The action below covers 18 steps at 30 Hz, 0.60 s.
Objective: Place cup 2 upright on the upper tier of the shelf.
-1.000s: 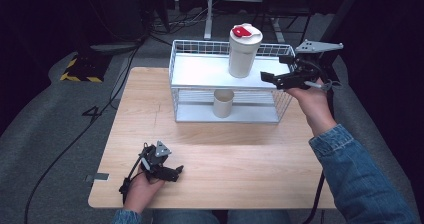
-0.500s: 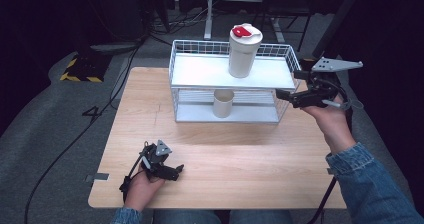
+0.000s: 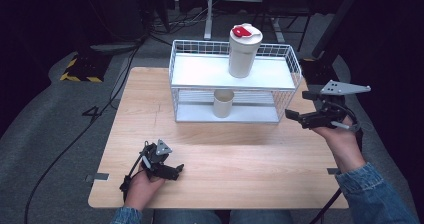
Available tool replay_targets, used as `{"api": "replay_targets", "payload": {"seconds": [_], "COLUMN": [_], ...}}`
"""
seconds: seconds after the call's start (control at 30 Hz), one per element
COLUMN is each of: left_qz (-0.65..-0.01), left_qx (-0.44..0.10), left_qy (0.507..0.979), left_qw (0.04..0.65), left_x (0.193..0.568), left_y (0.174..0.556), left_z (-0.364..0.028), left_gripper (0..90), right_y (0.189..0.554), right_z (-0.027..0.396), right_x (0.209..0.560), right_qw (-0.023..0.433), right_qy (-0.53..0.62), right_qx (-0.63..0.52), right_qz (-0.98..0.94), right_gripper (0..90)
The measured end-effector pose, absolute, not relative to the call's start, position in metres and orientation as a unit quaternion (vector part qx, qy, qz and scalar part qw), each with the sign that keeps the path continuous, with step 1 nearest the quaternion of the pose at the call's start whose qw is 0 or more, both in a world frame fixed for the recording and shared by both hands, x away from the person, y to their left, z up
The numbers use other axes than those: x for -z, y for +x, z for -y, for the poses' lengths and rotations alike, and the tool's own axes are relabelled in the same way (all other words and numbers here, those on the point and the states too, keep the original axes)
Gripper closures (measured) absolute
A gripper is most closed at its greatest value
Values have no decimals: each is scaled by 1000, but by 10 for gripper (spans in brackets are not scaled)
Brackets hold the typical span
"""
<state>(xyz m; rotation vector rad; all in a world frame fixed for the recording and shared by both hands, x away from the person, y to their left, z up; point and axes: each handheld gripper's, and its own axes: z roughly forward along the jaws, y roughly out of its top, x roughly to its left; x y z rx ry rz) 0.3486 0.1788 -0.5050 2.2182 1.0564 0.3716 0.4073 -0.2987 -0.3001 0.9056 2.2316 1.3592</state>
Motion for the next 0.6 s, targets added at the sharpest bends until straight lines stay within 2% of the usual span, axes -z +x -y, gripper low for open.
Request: {"api": "replay_targets", "payload": {"seconds": [0.6], "left_qz": [-402], "left_qx": [-143], "left_qy": [845], "left_qw": [322], "left_x": [505], "left_y": [349], "left_z": [-179], "left_gripper": [2], "right_y": [390], "right_z": [314], "right_x": [363], "right_qw": [161], "right_qy": [367], "right_qx": [-431], "right_qz": [-809], "right_gripper": [33]}}
